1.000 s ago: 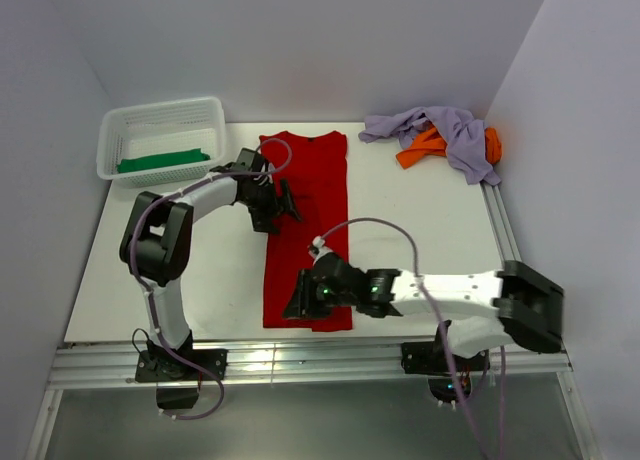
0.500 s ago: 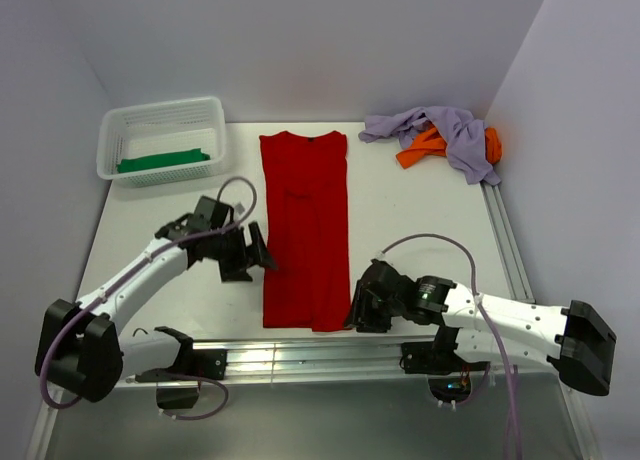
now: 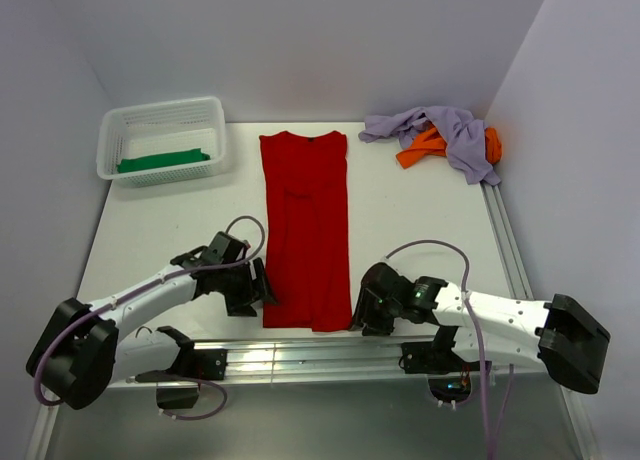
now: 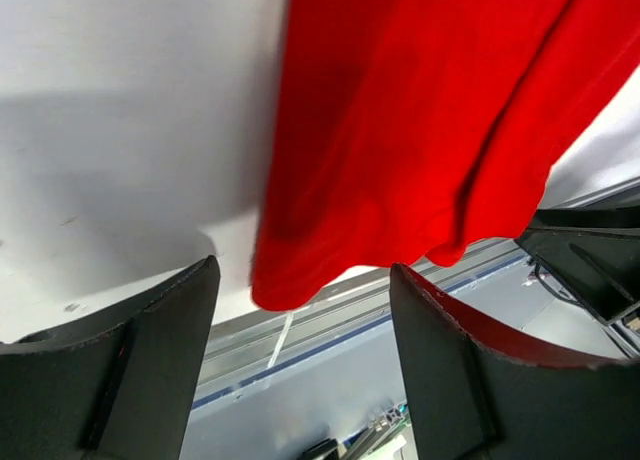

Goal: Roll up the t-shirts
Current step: Fold the tshirt

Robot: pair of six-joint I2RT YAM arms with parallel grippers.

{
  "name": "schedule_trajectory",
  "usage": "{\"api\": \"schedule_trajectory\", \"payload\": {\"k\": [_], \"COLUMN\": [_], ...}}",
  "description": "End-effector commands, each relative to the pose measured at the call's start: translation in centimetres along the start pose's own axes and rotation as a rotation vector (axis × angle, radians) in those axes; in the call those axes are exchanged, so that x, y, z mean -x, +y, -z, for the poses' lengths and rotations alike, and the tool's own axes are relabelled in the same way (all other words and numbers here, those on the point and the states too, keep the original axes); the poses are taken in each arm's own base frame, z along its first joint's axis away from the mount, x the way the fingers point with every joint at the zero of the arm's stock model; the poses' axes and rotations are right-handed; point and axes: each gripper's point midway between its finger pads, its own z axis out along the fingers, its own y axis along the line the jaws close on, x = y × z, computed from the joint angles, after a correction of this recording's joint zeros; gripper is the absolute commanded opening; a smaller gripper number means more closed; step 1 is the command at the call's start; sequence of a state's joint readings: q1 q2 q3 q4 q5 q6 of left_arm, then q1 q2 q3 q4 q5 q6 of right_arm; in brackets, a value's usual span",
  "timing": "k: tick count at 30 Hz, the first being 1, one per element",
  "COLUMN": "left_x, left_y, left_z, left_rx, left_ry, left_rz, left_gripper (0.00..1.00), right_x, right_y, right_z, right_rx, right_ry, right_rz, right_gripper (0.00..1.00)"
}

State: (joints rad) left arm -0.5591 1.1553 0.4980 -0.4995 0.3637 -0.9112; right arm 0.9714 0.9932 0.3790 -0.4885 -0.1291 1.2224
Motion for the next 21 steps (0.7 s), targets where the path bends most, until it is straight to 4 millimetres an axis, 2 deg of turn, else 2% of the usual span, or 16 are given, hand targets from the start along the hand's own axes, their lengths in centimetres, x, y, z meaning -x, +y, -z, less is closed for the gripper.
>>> {"api": "schedule_trajectory", "payload": {"k": [1, 7, 10, 11, 14, 21], "left_x": [0.4, -0.9, -1.3, -1.4, -1.9, -2.7], "left_y": [-1.0, -1.0, -0.8, -0.7, -0.4, 0.3], "left_z": [-0.2, -0.6, -0.6, -0.6, -0.8, -1.2], "left_rx": [-0.043, -0.094, -0.084, -0.080, -0.072, -0.061], "left_ry": [-0.044, -0.041, -0.039, -0.038, -0.027, -0.014], "left_rz": [-0.007, 0.015, 0.020, 0.020, 0.024, 0.035], "left_gripper": [0.74, 0.70, 0.66, 0.64, 0.59, 0.55], "right_x": [0.9, 1.6, 1.8, 1.9, 2.1, 1.5], "right_y": [1.9, 1.5, 1.1, 0.5, 1.2, 2.0], "right_z": [0.1, 1.0, 1.4, 1.5, 1.6, 0.2], "right_rx": [0.063, 0.038, 0.046, 0.017, 0.060, 0.088], "right_ry": [-0.030, -0.076, -0.093, -0.104, -0.110, -0.051], "right_rz": [0.010, 0.010, -0.009, -0.016, -0.012, 0.020], "right_gripper": [0.50, 0.49, 0.53, 0.53, 0.54, 0.53]}}
